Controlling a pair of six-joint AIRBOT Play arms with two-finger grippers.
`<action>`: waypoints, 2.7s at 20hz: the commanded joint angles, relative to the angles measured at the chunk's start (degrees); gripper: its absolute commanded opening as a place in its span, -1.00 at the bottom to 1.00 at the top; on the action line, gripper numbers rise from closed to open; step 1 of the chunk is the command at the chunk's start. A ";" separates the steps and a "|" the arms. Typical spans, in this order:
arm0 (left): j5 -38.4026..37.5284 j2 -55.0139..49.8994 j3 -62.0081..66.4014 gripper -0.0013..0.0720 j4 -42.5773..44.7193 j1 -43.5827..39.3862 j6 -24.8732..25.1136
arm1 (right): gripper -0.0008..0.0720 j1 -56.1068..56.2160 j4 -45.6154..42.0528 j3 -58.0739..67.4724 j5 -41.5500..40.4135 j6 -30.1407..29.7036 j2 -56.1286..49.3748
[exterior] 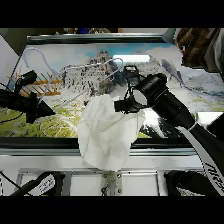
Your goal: Fold the clothes and pants, and hang the long-sleeved shirts on hangers.
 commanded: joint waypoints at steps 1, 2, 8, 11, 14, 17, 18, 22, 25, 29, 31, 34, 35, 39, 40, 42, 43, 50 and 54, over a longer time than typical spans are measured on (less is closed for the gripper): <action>0.15 0.22 -0.42 -0.93 0.00 -0.04 2.25 | -0.88 -0.39 0.04 0.00 0.28 -2.84 0.57; 0.15 0.22 -0.42 -0.93 0.02 -0.04 2.60 | -0.88 -0.79 0.00 0.07 0.26 -2.75 1.36; 0.24 0.15 -0.44 -0.93 -0.20 -0.13 7.34 | -0.88 -7.17 0.00 0.11 7.15 -2.78 8.61; 0.22 -0.31 -0.44 -0.93 -0.09 -2.75 9.81 | -0.88 -10.78 0.02 0.11 8.35 -3.19 11.15; -0.11 -2.56 -0.44 -0.93 -0.07 -7.13 12.17 | -0.88 -12.52 0.02 0.11 8.87 -3.17 12.68; 0.00 -4.04 -0.44 -0.93 -0.02 -10.05 12.46 | -0.88 -12.92 0.00 0.11 8.87 -3.17 13.29; 0.24 -4.07 -0.50 -0.93 0.00 -10.99 12.44 | -0.88 -12.92 0.00 0.11 8.85 -3.17 13.29; 0.44 -4.44 -0.55 -0.93 0.09 -15.10 12.26 | -0.88 -12.92 0.04 0.11 8.85 -3.15 13.44; 0.39 -6.32 -0.55 -0.93 0.09 -16.04 11.23 | -0.88 -12.92 0.04 0.11 8.85 -3.15 13.77; 1.01 -7.56 -0.55 -0.93 1.53 -16.41 10.73 | -0.88 -12.92 0.00 0.13 8.85 -2.69 14.64; 1.62 -7.56 -0.55 -0.93 1.62 -16.39 9.75 | -0.88 -12.92 -0.02 0.26 8.85 -2.69 14.84; 2.34 -7.58 -0.55 -0.93 1.60 -17.09 9.42 | -0.88 -12.92 -0.04 1.46 8.81 -2.05 14.84; 2.45 -7.56 -0.55 -0.93 1.62 -17.42 9.42 | -0.88 -12.92 -0.04 1.95 8.81 -2.08 14.84; 2.91 -7.58 -0.55 -0.93 1.53 -17.94 9.11 | -0.88 -12.92 -0.04 2.93 8.81 -2.05 14.91; 3.06 -7.56 -0.55 -0.93 1.49 -17.94 8.70 | -0.88 -12.92 -0.04 2.93 8.81 -2.05 14.88; 3.19 -7.56 -0.55 -0.93 1.42 -17.97 8.00 | -0.88 -12.92 -0.02 2.93 8.83 -2.01 14.82; 3.54 -7.56 -0.55 -0.93 1.55 -17.94 7.43 | -0.88 -12.92 0.00 2.93 8.87 -1.84 14.88; 5.66 -7.58 -0.55 -0.93 1.60 -17.94 5.40 | -0.88 -12.81 3.26 2.93 8.87 -1.84 15.26; 5.64 -7.58 -0.55 -0.93 1.57 -17.94 5.38 | -0.88 -12.81 2.54 2.93 8.55 -1.84 15.26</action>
